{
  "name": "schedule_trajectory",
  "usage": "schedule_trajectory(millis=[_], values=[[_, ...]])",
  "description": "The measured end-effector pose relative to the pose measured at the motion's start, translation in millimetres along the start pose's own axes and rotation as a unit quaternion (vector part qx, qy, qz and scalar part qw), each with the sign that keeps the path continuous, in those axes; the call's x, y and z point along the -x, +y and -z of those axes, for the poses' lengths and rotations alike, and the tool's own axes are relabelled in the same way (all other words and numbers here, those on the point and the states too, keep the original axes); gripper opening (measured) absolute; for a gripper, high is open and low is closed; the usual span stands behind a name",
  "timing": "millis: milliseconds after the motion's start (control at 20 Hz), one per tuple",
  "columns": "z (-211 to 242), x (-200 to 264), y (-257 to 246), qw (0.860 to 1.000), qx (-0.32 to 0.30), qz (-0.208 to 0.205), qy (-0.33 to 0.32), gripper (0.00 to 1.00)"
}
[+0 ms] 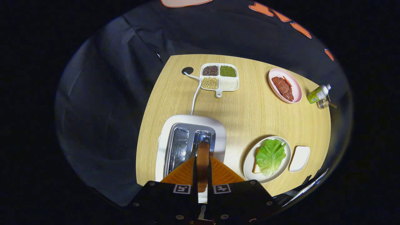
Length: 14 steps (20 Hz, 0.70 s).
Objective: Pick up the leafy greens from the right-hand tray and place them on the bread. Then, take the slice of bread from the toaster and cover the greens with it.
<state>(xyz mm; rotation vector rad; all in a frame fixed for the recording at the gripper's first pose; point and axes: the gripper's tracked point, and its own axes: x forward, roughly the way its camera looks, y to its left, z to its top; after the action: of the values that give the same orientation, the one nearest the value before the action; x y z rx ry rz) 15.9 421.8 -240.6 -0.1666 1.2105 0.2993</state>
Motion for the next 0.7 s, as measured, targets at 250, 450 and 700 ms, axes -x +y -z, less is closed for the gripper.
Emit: schedule_trajectory(millis=[250,450,700], values=[[-8.9,22.4,2.1,1.0,0.015,-0.006,-0.023,0.08],[-19.9,55.1,-0.7,0.998,0.01,-0.028,-0.052,0.08],[-22.6,95.3,-23.8,0.995,0.0,-0.05,-0.085,0.07]])
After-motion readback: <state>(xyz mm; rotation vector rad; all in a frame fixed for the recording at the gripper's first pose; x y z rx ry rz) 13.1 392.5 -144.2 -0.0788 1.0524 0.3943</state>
